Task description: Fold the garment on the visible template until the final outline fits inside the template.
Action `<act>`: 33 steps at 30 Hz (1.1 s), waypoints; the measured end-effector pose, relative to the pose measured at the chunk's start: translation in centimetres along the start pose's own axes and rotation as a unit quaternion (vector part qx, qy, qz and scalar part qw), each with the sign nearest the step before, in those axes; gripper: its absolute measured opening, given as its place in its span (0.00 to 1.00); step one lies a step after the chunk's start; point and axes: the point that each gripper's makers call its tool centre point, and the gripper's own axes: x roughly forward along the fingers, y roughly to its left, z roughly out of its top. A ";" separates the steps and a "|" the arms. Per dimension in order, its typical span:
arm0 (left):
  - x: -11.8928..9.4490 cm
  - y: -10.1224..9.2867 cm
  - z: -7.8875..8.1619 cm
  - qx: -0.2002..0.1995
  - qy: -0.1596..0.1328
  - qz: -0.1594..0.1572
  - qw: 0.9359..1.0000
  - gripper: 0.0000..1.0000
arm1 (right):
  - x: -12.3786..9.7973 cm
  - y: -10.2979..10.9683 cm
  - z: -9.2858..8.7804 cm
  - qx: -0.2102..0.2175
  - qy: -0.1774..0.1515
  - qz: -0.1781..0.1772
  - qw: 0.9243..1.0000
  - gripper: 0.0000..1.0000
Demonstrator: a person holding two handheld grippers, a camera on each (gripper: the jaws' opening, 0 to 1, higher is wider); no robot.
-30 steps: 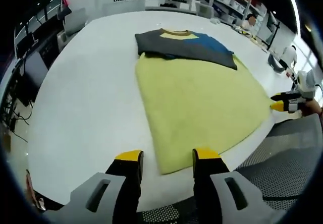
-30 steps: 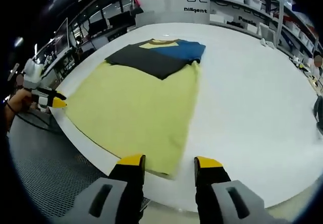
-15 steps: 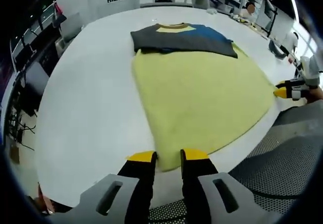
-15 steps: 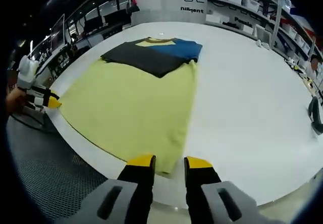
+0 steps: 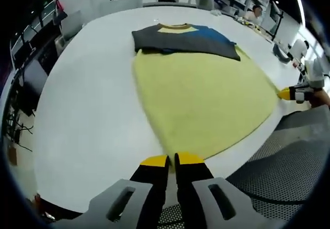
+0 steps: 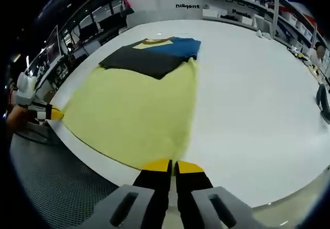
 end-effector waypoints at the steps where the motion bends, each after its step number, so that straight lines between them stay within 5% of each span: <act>1: -0.1 0.0 0.0 -0.001 0.000 0.002 1.000 0.11 | -0.1 0.0 0.0 -0.002 0.001 0.000 1.000 0.00; 21: -1.5 -1.4 -2.4 0.046 0.074 -0.028 0.996 0.11 | -2.4 0.6 -1.1 -0.071 0.083 0.003 0.994 0.00; 33: -2.3 -2.2 -4.2 0.041 0.114 -0.047 0.991 0.10 | -3.5 0.8 -2.5 -0.090 0.118 0.011 0.989 0.00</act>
